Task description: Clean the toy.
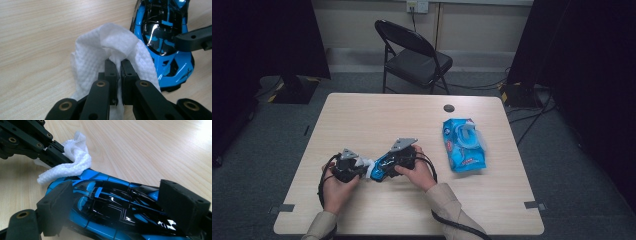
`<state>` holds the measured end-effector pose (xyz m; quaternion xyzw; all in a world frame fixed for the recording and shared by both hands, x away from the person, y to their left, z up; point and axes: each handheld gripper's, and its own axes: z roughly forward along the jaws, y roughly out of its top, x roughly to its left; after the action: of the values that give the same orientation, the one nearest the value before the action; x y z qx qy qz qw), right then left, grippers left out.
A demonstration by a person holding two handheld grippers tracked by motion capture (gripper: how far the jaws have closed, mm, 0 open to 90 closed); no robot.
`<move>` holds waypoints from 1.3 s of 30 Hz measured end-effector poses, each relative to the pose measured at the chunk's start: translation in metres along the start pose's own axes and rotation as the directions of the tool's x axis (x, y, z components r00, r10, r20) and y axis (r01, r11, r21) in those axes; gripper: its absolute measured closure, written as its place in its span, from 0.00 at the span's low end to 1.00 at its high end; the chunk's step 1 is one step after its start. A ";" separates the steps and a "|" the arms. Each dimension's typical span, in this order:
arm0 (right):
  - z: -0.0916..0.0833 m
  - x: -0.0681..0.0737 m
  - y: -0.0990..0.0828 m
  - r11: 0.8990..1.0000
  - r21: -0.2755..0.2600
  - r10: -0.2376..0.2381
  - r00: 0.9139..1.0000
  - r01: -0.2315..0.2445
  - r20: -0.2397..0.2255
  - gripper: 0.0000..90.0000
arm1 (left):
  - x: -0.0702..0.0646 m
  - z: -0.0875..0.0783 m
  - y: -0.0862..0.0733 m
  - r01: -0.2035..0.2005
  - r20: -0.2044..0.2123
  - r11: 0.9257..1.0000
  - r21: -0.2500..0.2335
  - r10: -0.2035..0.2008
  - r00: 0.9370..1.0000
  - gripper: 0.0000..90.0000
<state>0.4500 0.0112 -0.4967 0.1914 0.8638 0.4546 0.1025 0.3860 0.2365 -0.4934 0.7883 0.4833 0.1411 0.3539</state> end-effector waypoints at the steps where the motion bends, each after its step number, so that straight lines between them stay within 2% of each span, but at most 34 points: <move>1: 0.000 0.000 0.000 1.000 0.000 0.002 1.000 -0.002 0.001 0.15 | 0.000 -0.001 0.000 -0.009 0.005 1.000 0.006 0.009 1.000 0.96; 10: 0.000 0.001 -0.001 1.000 -0.005 0.007 1.000 -0.007 0.005 0.15 | -0.006 -0.009 -0.008 -0.004 0.054 1.000 0.027 0.003 0.999 0.96; 15: 0.000 0.001 0.000 1.000 -0.004 0.008 1.000 -0.008 0.007 0.15 | -0.012 -0.013 -0.014 -0.021 0.074 0.999 0.026 0.019 0.997 0.96; 16: 0.000 0.001 0.000 1.000 -0.005 0.008 1.000 -0.008 0.007 0.15 | -0.013 -0.013 -0.015 -0.011 0.080 1.000 0.021 0.009 0.997 0.96; 21: 0.000 0.001 0.000 1.000 -0.004 0.010 1.000 -0.010 0.009 0.15 | -0.019 -0.016 -0.016 -0.024 0.109 0.999 0.038 0.020 0.994 0.96; 28: 0.000 0.001 0.000 1.000 -0.004 0.010 1.000 -0.010 0.010 0.15 | -0.033 -0.014 -0.017 -0.048 0.144 0.998 0.047 0.041 0.989 0.96; 33: 0.000 0.001 0.000 1.000 -0.003 0.010 1.000 -0.010 0.010 0.15 | -0.039 -0.011 -0.016 -0.047 0.171 0.998 0.043 0.039 0.985 0.96; 39: 0.000 0.001 0.000 1.000 -0.002 0.010 1.000 -0.010 0.012 0.15 | -0.047 -0.006 -0.013 -0.066 0.185 0.997 0.042 0.057 0.981 0.96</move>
<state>0.4491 0.0122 -0.4967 0.1985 0.8619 0.4547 0.1053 0.3509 0.2018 -0.4926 0.8208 0.4271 0.0672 0.3734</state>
